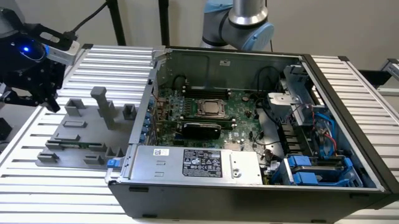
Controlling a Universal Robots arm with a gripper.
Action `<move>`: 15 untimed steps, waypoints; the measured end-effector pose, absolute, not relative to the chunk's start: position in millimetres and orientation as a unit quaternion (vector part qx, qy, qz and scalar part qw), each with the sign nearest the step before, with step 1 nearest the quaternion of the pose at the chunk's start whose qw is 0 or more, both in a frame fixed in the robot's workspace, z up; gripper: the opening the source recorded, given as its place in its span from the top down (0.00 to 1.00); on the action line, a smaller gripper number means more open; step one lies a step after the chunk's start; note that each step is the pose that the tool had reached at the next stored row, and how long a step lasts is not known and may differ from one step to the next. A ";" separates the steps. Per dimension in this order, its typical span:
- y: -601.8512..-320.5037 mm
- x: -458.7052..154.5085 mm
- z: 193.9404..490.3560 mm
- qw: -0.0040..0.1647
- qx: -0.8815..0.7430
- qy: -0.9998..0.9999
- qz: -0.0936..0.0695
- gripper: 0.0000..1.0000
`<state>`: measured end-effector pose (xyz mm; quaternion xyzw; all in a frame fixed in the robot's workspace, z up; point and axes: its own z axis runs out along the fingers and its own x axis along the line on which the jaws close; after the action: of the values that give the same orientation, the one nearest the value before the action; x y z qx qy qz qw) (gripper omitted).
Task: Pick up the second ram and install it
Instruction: 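Pick up the second ram and move it above second insertion slot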
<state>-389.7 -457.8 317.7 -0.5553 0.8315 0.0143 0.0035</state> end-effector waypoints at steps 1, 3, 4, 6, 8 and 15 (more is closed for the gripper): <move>-457.8 -389.7 317.4 0.004 -0.563 0.827 0.013 1.00; -457.8 -389.7 316.6 0.005 -0.577 0.817 0.011 1.00; -457.8 -389.7 316.2 0.005 -0.584 0.812 0.010 1.00; -457.8 -389.7 315.5 0.006 -0.598 0.802 0.007 1.00; -457.7 -389.7 314.6 0.007 -0.611 0.791 0.004 1.00; -457.7 -388.9 308.8 0.007 -0.651 0.759 -0.002 1.00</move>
<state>-388.9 -457.7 308.8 -0.6514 0.7587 -0.0017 0.0065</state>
